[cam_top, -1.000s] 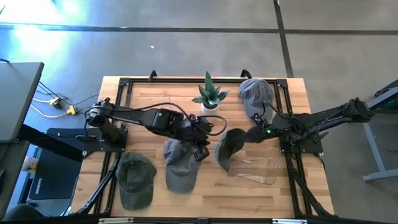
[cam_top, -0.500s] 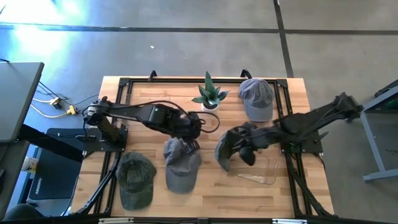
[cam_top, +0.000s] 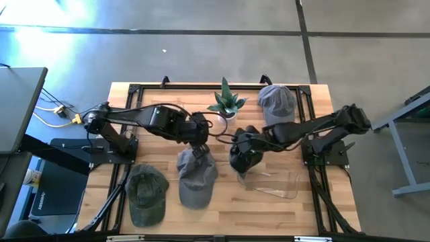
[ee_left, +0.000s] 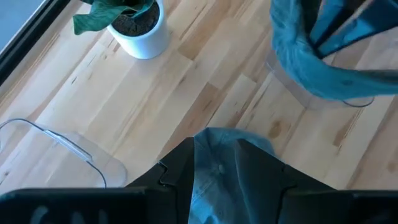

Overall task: Pick & Place hat
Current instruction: Put the right black cap into the right transparent bin

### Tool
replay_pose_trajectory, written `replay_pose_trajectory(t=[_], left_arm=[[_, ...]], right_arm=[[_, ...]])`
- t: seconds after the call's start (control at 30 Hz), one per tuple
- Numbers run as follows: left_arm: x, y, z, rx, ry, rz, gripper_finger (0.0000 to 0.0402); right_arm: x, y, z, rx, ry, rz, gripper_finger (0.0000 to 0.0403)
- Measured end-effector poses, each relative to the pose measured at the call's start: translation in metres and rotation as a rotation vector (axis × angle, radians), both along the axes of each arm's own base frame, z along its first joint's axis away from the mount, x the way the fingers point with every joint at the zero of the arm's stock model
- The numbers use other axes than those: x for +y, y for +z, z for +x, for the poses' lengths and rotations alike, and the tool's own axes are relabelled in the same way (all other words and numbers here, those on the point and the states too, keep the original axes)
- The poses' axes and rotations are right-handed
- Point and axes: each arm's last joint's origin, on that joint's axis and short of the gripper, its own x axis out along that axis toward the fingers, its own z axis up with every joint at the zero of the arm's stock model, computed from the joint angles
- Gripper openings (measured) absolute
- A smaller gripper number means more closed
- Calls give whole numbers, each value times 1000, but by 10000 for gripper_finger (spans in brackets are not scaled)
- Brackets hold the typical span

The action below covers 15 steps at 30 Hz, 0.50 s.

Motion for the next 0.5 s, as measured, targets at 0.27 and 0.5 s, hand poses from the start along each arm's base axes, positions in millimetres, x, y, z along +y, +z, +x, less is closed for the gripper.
replay_pose_trajectory(t=[0.27,0.5], left_arm=[[0,0,-1,8,-10,-3,110],[0,0,-1,11,-15,5,110]], right_arm=[[1,24,-31,62,6,181,2],[-8,5,-23,166,-55,84,1]])
